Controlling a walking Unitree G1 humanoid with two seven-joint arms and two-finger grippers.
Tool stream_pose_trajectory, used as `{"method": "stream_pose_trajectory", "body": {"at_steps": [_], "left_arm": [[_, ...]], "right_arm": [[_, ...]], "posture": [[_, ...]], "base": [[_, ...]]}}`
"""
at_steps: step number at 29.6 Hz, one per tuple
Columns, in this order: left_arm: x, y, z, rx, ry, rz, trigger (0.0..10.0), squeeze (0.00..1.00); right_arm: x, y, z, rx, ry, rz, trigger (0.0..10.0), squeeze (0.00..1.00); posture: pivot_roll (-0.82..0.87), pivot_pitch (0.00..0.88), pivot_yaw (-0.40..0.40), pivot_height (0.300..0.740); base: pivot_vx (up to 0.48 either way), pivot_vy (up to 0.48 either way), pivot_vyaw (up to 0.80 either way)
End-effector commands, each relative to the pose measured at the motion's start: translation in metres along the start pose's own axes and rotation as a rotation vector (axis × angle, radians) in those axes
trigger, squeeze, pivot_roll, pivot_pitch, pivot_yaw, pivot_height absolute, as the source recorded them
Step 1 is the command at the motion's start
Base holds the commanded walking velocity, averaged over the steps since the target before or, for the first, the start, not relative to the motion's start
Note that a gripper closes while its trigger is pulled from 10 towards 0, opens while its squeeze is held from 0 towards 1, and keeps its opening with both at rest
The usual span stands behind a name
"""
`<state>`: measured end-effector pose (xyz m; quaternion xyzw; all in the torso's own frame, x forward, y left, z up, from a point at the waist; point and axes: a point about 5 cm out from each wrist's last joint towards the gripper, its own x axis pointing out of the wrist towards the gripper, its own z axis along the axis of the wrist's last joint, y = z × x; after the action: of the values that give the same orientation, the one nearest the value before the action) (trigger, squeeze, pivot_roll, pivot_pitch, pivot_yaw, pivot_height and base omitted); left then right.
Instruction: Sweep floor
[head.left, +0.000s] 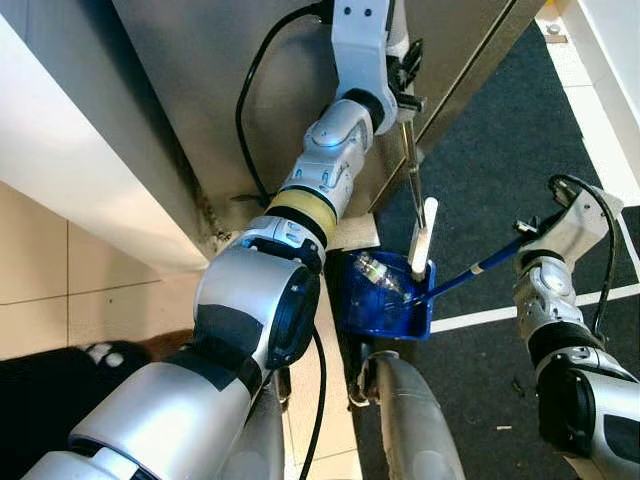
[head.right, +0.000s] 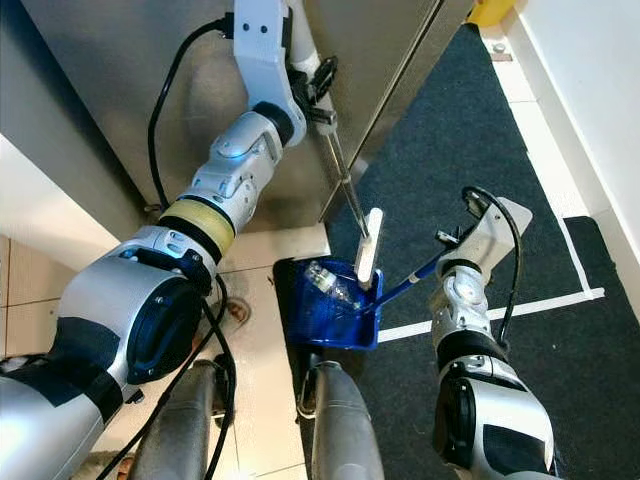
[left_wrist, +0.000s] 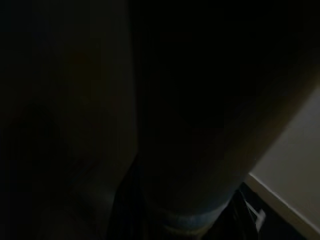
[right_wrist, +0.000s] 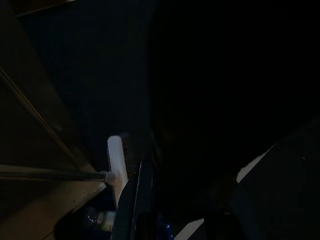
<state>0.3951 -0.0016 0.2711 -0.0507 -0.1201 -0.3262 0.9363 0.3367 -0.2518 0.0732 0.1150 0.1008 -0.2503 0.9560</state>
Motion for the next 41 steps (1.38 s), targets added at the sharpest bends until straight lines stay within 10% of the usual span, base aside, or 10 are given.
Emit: {"method": "stream_pose_trajectory", "body": {"at_steps": [1, 4, 18, 30, 36, 41], "left_arm": [[0.007, -0.02, 0.011, -0.004, -0.043, -0.096, 10.0, 0.0], [-0.003, 0.005, 0.033, 0.024, -0.111, -0.088, 10.0, 0.0], [-0.031, 0.032, 0.054, 0.113, -0.136, -0.045, 10.0, 0.0], [-0.112, 0.07, 0.103, 0.247, 0.02, -0.143, 10.0, 0.0], [-0.14, 0.08, 0.083, 0.29, 0.129, -0.054, 10.0, 0.0], [-0.17, 0.083, 0.025, 0.325, 0.282, -0.003, 10.0, 0.0]], "right_arm": [[-0.007, -0.021, -0.029, -0.025, 0.115, -0.064, 10.0, 0.0], [-0.009, -0.025, -0.033, -0.01, 0.135, -0.076, 10.0, 0.0], [-0.009, -0.019, -0.035, 0.03, 0.154, -0.066, 10.0, 0.0], [-0.007, -0.04, -0.031, 0.117, 0.144, -0.151, 10.0, 0.0], [-0.007, -0.052, -0.031, 0.187, 0.144, -0.202, 10.0, 0.0], [-0.006, -0.072, -0.026, 0.267, 0.126, -0.259, 10.0, 0.0]], "posture": [[0.1, 0.245, -0.097, 0.74], [0.12, 0.229, -0.112, 0.74], [0.16, 0.185, -0.134, 0.74], [0.2, 0.105, -0.094, 0.74], [0.2, 0.08, -0.089, 0.74], [0.19, 0.059, -0.084, 0.74]], "base": [[0.0, 0.0, 0.0], [0.0, 0.0, 0.0], [0.0, 0.0, 0.0], [0.0, 0.0, 0.0], [0.0, 0.0, 0.0], [0.0, 0.0, 0.0]]}}
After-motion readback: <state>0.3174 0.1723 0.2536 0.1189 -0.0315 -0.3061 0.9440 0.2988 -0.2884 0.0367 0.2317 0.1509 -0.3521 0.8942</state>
